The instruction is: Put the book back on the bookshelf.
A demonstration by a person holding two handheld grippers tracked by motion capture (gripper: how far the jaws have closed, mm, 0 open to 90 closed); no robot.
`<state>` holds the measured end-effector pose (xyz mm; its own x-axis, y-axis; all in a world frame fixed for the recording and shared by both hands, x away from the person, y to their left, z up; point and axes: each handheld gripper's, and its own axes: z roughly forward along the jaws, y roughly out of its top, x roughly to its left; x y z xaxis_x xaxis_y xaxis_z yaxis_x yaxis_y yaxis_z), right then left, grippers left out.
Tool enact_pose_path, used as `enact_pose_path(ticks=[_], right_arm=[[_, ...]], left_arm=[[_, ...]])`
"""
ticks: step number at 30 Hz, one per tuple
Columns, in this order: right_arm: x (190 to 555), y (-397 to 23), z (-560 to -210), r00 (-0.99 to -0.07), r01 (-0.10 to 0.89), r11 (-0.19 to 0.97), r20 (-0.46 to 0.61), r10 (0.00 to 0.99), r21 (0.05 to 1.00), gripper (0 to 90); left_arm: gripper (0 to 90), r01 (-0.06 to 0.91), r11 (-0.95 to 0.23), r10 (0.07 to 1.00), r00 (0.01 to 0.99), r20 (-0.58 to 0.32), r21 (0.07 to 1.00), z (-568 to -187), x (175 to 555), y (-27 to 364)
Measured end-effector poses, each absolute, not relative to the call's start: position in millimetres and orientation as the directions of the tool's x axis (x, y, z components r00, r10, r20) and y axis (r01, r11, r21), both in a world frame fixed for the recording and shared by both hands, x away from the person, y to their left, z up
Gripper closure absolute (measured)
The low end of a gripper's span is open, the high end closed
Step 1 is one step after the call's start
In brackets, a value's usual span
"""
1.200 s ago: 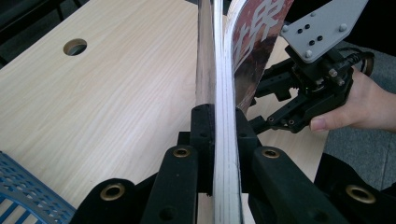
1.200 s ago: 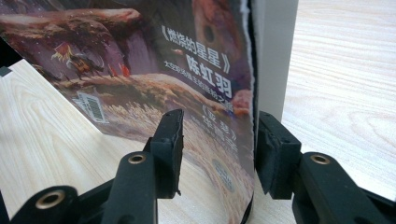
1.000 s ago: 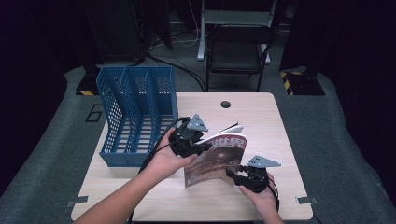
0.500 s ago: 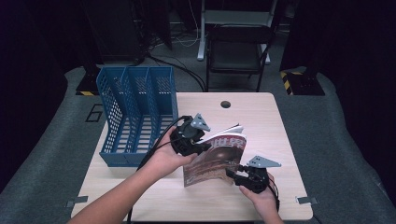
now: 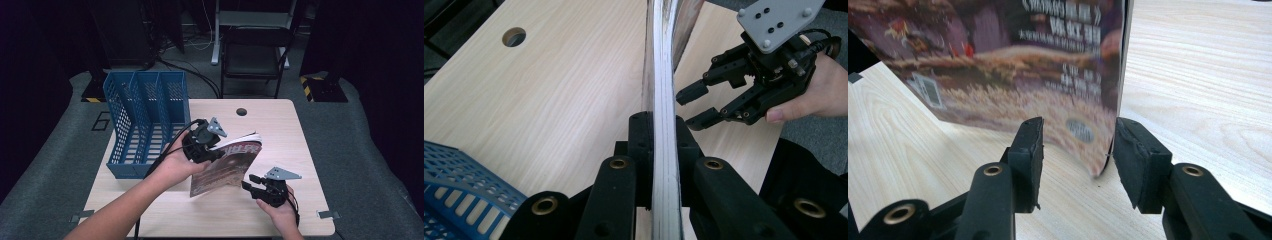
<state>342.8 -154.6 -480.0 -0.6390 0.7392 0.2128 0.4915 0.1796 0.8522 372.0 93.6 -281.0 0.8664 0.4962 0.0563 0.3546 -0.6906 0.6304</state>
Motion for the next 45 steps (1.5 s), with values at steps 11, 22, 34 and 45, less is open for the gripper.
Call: enact_pose_path(ticks=[11,22,34,45], right_arm=[[343,-154,-481,-0.64,0.493,0.184,0.211,0.739,0.85,54.9],[342,-154,-481,-0.64,0.501,0.18,0.222,0.736,0.847,54.9],[342,-152,-482,-0.634,0.511,0.188,0.22,0.741,0.839,54.9],[341,-150,-483,-0.641,0.514,0.19,0.228,0.733,0.836,54.9]], left_arm=[[84.2,0.368,-0.675,0.515,0.855,0.052,0.64,-259,374,105],[84.1,0.372,-0.66,0.532,0.845,0.057,0.653,-235,375,117],[84.2,0.394,-0.63,0.562,0.826,0.042,0.669,-218,376,128],[84.1,0.403,-0.605,0.587,0.808,0.043,0.687,-199,378,144]])
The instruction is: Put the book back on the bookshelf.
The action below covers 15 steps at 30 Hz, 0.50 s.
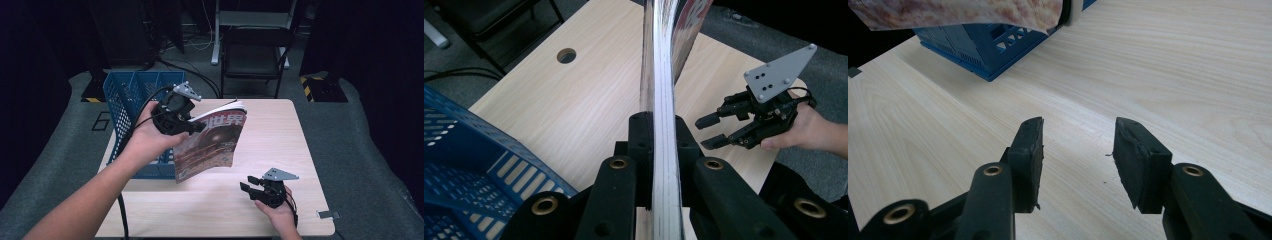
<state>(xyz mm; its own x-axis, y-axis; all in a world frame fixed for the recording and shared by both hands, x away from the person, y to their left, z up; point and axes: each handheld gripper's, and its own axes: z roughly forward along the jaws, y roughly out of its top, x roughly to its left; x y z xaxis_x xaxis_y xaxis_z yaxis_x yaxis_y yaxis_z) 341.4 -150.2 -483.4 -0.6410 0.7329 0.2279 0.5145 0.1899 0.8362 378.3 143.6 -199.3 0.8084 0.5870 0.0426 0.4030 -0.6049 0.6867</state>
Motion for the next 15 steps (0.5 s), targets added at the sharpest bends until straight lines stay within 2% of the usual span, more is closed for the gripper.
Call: enact_pose_path(ticks=[15], right_arm=[[342,-149,-484,-0.637,0.505,0.192,0.213,0.741,0.842,54.9]], left_arm=[[84.1,0.414,-0.577,0.615,0.787,0.042,0.704,-181,380,154]])
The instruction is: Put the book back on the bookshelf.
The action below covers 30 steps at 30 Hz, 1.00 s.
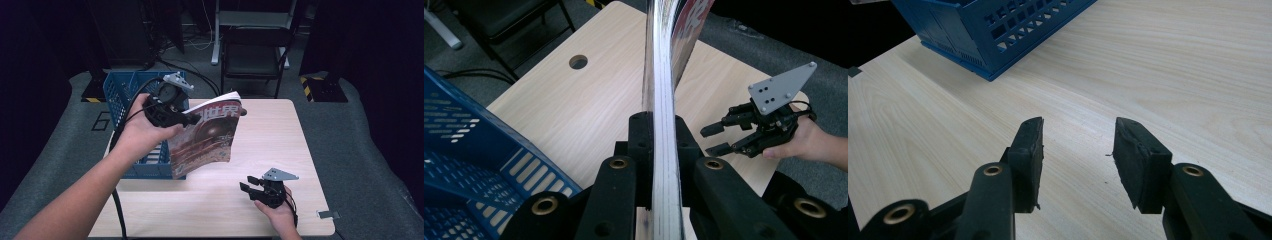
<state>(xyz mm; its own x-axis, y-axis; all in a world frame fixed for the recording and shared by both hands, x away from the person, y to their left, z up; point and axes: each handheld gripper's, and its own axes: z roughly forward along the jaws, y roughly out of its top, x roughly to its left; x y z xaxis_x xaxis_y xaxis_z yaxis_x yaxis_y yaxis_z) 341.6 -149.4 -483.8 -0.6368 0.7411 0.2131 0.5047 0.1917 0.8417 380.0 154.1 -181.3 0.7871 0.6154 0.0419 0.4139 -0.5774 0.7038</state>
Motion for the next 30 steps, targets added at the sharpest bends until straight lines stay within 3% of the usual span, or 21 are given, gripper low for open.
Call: enact_pose_path(ticks=[30], right_arm=[[342,-150,-484,-0.642,0.506,0.196,0.215,0.736,0.84,54.9]], left_arm=[[84.1,0.491,-0.484,0.745,0.666,0.046,0.724,-160,390,215]])
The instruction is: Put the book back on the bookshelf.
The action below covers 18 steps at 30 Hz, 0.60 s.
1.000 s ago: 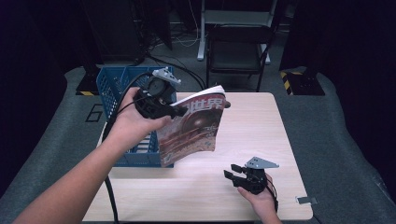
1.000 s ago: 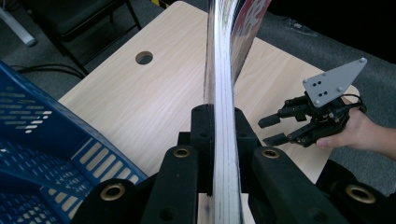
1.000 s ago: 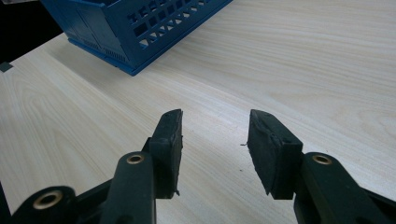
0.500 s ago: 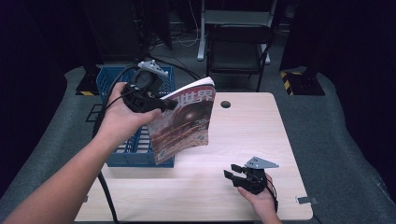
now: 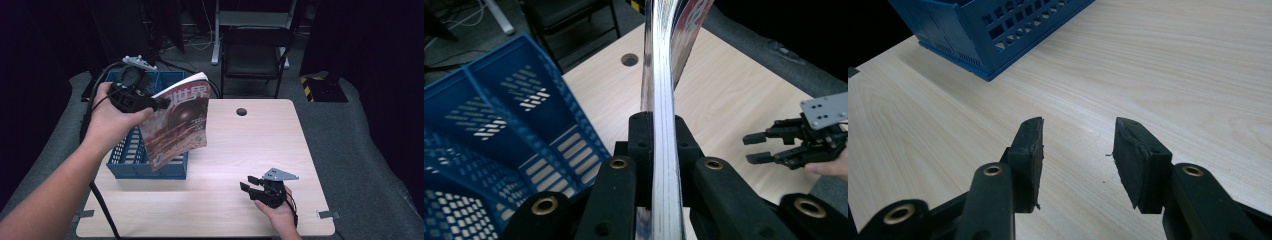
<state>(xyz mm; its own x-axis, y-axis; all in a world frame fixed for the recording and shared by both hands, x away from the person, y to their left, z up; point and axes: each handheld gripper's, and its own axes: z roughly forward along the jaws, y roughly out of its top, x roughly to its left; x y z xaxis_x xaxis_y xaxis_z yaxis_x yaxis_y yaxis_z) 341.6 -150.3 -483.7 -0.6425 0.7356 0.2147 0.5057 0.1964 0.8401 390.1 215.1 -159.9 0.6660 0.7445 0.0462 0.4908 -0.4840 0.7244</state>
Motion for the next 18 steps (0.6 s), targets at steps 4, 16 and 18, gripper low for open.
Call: enact_pose_path(ticks=[4,16,18], right_arm=[[342,-150,-484,-0.639,0.507,0.195,0.214,0.739,0.84,54.9],[342,-149,-485,-0.639,0.506,0.195,0.214,0.739,0.84,54.9],[342,-149,-485,-0.638,0.506,0.196,0.212,0.74,0.84,54.9]], left_arm=[[84.1,0.506,-0.462,0.768,0.639,0.044,0.729,-156,391,227],[84.1,0.531,-0.427,0.81,0.585,0.048,0.732,-152,393,251],[84.1,0.531,-0.421,0.814,0.578,0.049,0.735,-152,394,254]])
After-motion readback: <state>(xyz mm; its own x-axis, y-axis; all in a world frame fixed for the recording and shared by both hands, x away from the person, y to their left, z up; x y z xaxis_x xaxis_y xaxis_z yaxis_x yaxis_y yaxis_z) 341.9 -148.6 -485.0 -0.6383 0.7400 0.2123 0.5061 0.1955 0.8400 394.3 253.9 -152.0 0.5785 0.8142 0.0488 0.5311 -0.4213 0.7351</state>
